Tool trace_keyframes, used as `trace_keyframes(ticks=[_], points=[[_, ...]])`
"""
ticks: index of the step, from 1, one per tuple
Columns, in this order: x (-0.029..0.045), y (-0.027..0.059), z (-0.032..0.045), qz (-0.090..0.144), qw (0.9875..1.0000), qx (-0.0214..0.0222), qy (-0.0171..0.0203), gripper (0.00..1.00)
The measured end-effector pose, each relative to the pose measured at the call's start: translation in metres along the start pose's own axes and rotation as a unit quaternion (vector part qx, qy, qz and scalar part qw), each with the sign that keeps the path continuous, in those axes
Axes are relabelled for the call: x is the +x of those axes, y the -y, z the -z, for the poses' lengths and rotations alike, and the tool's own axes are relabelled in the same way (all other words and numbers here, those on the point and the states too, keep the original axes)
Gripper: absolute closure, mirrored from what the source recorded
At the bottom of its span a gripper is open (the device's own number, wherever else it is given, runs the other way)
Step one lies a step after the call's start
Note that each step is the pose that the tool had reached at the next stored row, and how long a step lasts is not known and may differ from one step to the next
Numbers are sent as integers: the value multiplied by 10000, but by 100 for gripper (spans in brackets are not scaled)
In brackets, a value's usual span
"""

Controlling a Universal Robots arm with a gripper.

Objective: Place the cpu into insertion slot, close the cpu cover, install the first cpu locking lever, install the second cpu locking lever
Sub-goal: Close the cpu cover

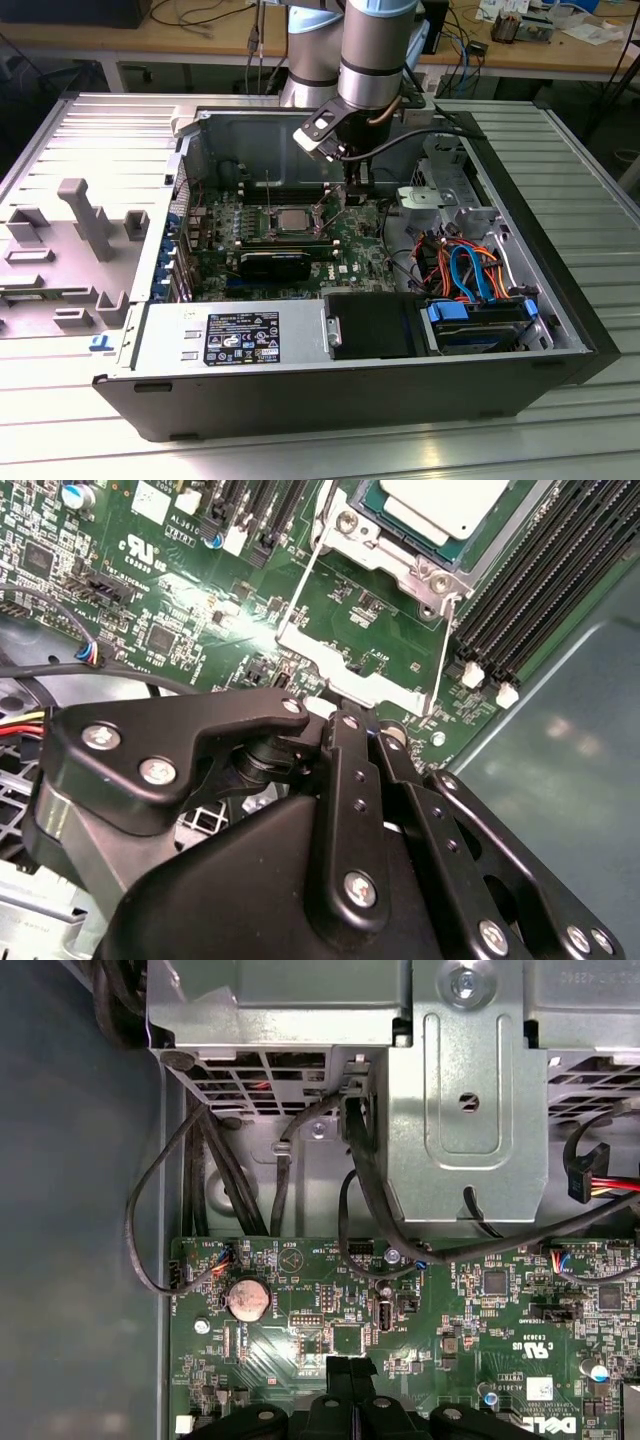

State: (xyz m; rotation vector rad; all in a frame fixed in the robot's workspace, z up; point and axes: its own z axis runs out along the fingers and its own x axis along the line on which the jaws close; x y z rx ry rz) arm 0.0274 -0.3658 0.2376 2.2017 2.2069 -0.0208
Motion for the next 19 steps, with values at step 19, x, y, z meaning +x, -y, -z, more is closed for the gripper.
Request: trace_keyframes(ticks=[19], points=[[0,69,0,0,10000,0,0,89]])
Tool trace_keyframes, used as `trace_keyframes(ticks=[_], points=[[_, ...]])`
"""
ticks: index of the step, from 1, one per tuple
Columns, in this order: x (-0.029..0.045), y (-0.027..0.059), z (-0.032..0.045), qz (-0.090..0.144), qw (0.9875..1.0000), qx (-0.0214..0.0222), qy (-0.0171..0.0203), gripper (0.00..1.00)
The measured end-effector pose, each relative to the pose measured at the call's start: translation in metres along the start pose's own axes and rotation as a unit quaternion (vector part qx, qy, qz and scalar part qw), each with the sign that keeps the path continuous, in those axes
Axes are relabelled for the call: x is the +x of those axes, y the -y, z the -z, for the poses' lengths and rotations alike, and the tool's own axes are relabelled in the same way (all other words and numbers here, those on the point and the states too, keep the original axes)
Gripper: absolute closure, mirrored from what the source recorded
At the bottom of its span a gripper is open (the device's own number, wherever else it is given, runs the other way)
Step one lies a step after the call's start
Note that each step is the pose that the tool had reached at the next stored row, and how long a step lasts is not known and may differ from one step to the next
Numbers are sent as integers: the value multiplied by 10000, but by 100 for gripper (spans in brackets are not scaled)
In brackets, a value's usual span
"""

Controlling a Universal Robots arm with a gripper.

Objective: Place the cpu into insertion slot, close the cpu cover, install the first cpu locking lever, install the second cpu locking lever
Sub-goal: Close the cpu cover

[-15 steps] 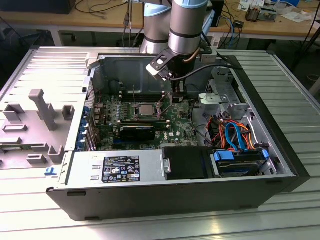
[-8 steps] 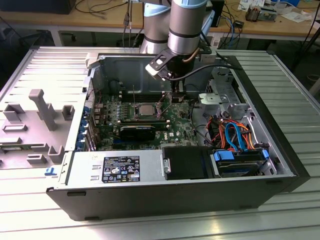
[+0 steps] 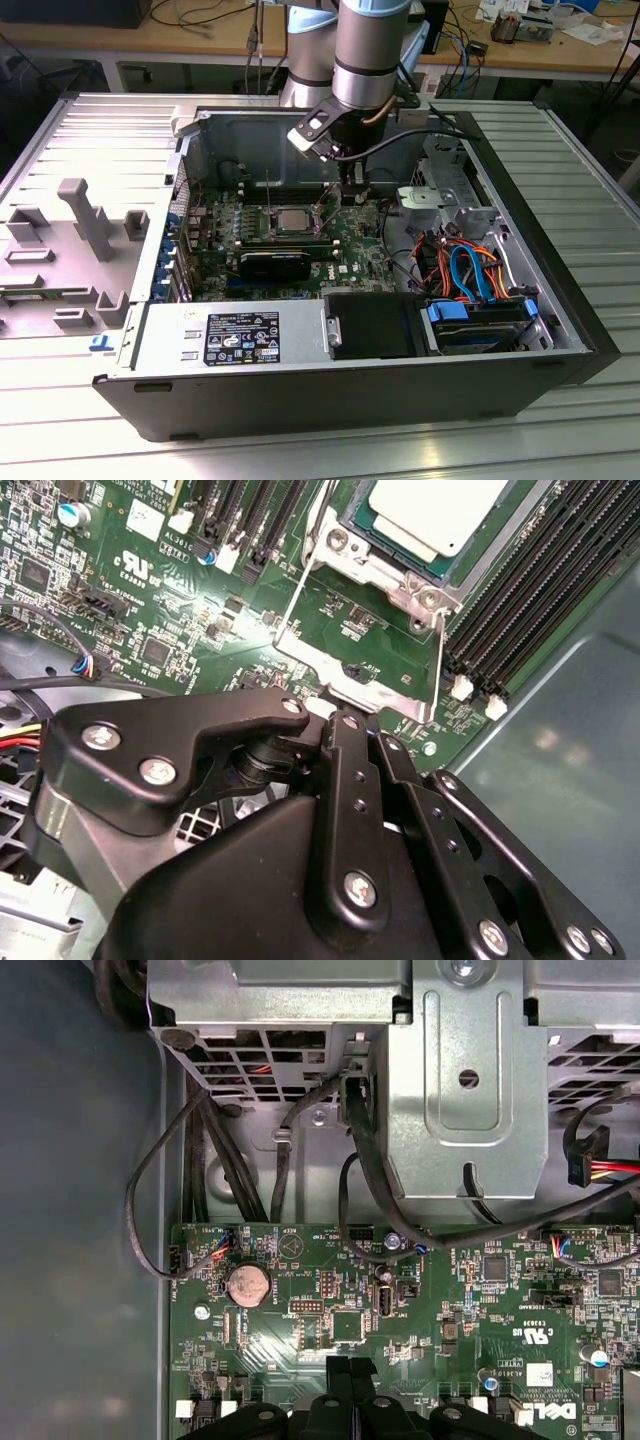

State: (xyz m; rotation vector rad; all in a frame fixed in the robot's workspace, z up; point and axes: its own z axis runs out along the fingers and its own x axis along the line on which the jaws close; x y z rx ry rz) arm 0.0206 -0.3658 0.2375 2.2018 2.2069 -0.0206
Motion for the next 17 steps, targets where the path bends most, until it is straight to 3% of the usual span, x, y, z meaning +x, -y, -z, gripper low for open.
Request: trace_keyframes(ticks=[17], points=[[0,53,-1,0,10000,0,0,89]])
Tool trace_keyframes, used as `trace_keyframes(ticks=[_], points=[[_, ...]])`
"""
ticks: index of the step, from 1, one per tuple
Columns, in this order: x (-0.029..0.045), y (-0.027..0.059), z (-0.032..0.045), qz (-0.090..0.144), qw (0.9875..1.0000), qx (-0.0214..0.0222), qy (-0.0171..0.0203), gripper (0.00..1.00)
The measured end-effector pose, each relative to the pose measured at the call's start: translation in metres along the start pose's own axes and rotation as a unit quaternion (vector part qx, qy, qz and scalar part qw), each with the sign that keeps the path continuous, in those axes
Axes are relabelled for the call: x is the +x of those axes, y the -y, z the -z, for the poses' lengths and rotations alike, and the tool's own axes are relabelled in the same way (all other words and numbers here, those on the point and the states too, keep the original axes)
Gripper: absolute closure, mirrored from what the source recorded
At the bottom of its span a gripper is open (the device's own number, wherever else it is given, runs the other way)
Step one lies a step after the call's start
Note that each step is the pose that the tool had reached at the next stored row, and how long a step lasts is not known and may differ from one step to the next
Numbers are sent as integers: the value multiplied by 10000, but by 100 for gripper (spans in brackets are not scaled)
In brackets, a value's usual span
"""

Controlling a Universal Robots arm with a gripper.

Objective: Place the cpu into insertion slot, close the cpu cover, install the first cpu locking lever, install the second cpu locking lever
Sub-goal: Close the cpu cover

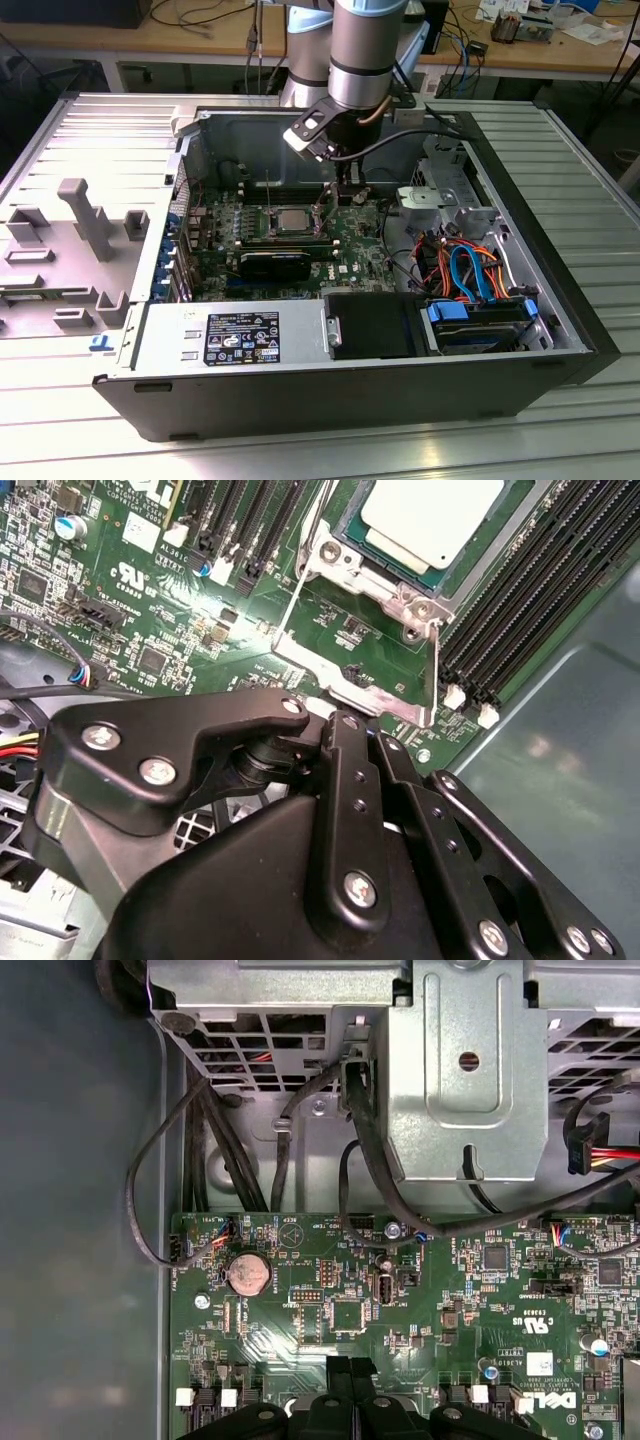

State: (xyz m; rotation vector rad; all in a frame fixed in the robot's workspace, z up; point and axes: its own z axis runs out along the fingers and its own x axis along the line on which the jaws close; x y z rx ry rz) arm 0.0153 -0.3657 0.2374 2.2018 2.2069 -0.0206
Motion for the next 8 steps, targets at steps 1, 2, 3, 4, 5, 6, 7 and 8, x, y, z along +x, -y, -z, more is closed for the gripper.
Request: trace_keyframes(ticks=[1,2,3,4,5,6,7,8], points=[[0,6,0,0,10000,0,0,89],[0,13,-1,1,10000,0,0,89],[0,13,-1,0,10000,0,0,89],[0,21,-1,0,10000,0,0,89],[0,32,0,0,10000,1,0,89],[0,32,-1,1,10000,0,0,89],[0,33,-1,0,10000,0,0,89],[0,35,-1,0,10000,0,0,89]])
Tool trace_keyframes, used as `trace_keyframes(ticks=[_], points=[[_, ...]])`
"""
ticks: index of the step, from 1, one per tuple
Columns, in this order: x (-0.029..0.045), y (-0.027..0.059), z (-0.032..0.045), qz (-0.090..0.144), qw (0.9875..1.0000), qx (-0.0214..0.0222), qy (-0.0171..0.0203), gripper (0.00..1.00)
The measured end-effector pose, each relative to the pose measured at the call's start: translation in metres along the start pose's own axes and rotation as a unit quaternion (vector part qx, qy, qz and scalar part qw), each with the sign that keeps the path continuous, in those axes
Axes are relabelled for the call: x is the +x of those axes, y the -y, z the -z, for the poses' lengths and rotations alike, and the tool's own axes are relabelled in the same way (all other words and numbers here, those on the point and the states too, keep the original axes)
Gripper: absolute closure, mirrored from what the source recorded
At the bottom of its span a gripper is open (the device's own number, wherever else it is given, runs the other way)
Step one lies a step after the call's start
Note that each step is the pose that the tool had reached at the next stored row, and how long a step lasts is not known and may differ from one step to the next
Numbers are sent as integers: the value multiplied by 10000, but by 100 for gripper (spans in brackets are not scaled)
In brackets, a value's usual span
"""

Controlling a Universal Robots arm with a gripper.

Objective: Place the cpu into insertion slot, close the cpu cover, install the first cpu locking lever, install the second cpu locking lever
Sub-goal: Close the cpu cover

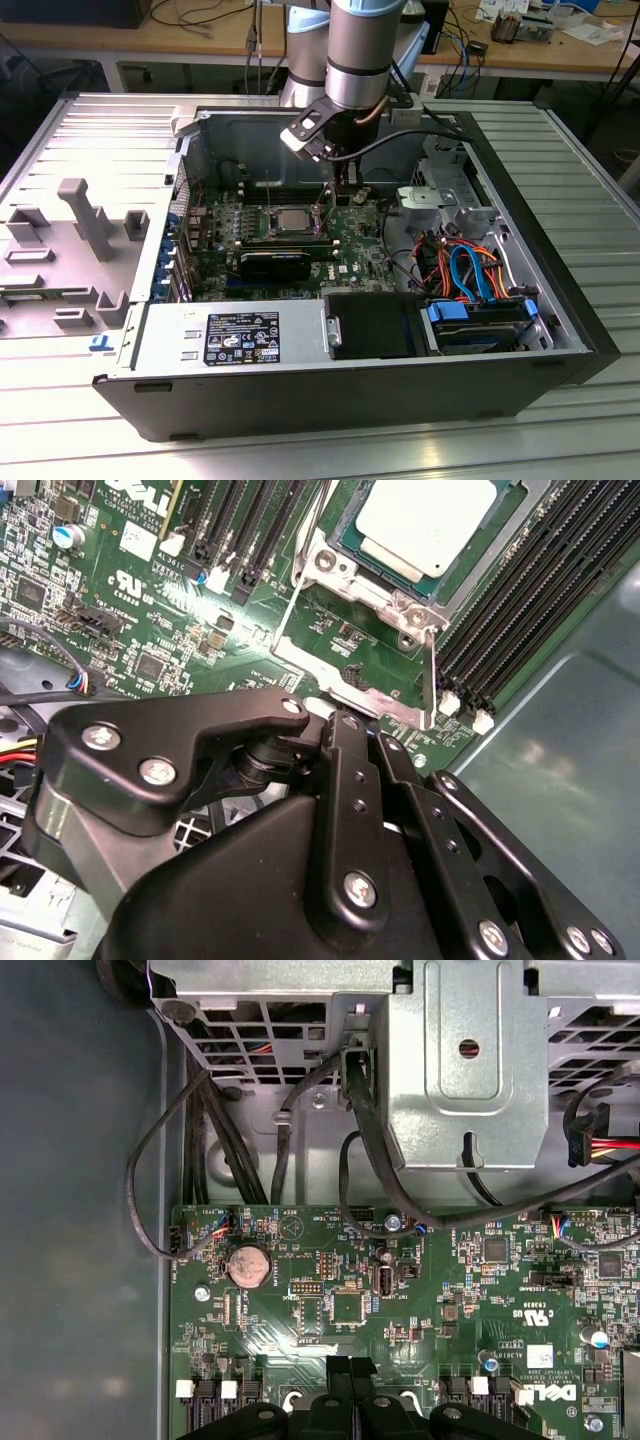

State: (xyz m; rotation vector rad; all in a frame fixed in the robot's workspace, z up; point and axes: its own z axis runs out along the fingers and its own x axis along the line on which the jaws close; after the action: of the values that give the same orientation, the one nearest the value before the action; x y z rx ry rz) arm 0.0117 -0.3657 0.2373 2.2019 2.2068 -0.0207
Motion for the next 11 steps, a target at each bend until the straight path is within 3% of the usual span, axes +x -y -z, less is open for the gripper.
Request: trace_keyframes(ticks=[11], points=[[0,47,0,0,10000,1,0,89]])
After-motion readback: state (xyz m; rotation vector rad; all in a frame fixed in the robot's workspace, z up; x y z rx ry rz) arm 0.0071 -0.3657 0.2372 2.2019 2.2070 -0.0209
